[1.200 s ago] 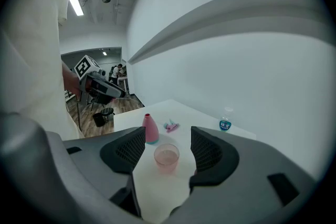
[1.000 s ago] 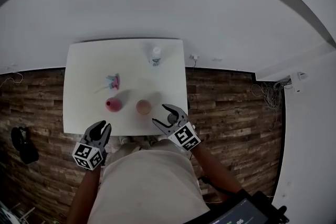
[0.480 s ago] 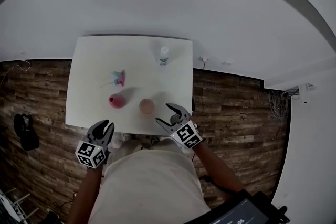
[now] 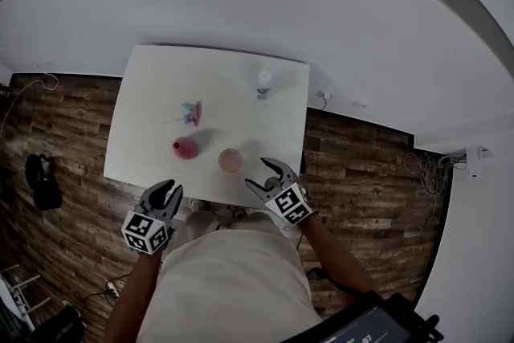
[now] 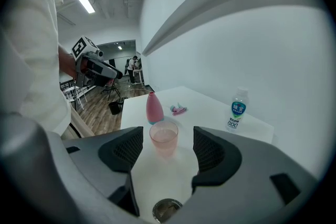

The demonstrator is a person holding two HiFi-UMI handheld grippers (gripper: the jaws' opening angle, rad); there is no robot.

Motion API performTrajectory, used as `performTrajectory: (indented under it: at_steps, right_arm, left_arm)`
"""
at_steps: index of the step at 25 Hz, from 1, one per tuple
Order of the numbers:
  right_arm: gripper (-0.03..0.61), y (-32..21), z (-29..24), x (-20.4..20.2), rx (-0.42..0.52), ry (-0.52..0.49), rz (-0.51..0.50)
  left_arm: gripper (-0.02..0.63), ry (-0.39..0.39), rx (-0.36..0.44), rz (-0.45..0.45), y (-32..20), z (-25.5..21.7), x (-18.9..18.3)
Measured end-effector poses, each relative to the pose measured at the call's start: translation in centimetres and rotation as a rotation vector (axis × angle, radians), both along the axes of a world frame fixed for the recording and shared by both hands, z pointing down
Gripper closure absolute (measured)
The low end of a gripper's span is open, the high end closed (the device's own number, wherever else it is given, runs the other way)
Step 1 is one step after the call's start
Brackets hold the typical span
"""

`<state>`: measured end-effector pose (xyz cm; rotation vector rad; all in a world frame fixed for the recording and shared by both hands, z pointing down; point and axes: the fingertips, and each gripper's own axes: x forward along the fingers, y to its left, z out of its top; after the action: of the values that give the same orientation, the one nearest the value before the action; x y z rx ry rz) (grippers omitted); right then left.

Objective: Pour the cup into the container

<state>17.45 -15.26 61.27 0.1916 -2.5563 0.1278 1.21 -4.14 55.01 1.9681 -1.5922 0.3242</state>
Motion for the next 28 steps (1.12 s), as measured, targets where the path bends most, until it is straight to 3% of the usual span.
performTrajectory:
  at_steps: [15, 28]
  right_arm:
    - [0.275, -0.2, 4.9, -0.2, 0.018, 0.090, -0.110]
    - [0.221, 0.3, 8.2, -3.9, 0.052, 0.109, -0.214]
  left_arm:
    - [0.526, -0.029, -0.056, 0.003, 1.0, 1.8, 1.9]
    - [0.526, -0.040, -0.099, 0.003, 1.8, 2.6, 2.2]
